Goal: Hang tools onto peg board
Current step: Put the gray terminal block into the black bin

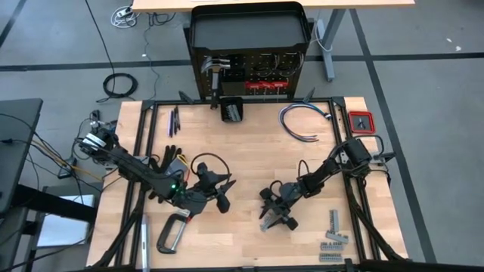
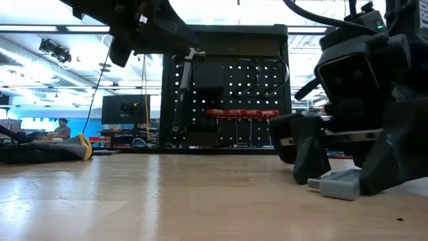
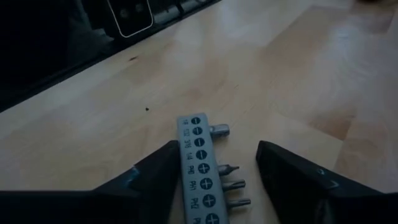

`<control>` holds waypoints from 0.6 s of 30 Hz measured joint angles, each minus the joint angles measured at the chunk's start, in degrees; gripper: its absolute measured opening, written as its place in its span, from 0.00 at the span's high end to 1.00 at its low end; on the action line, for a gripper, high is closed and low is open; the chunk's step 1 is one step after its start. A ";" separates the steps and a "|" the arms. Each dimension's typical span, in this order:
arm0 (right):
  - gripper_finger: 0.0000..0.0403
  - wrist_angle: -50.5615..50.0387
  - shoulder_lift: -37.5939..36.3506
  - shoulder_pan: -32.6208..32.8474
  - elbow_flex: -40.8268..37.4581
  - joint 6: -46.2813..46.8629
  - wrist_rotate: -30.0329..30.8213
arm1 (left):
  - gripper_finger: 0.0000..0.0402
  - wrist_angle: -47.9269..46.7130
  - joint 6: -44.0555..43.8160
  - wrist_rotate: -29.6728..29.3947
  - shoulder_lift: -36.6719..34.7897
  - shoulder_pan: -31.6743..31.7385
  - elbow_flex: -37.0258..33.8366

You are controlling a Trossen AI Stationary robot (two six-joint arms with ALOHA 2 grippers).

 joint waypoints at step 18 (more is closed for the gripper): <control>0.68 -1.93 -3.26 -0.98 -0.93 12.81 7.60 | 0.69 -5.86 -7.75 14.25 -0.26 -3.62 0.00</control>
